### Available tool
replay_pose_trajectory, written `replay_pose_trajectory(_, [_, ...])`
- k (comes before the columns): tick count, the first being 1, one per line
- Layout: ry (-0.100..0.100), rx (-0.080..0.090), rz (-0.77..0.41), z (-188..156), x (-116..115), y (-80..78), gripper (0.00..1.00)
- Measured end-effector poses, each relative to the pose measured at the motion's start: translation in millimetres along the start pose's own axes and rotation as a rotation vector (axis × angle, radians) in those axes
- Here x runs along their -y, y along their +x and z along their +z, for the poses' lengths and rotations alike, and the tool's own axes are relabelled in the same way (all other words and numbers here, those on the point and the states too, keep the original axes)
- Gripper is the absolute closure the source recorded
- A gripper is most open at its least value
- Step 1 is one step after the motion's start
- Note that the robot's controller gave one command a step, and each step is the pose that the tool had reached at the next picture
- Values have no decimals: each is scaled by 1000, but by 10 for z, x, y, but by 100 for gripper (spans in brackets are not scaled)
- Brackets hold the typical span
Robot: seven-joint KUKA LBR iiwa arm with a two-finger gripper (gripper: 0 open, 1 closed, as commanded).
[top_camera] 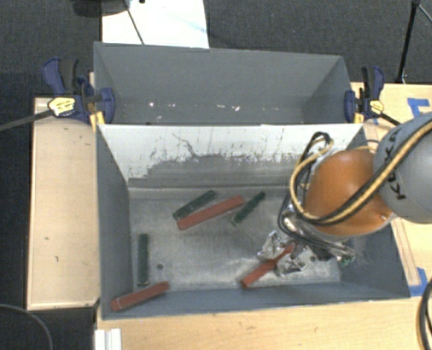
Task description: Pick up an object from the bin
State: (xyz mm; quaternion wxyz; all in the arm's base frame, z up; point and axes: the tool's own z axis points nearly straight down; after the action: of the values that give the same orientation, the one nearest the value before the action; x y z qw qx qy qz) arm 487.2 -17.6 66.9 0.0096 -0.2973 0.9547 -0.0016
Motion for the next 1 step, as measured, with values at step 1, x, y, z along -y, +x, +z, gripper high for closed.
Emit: replay_pose_trajectory(1, [1, -1, 0, -6, -5, -3, 100])
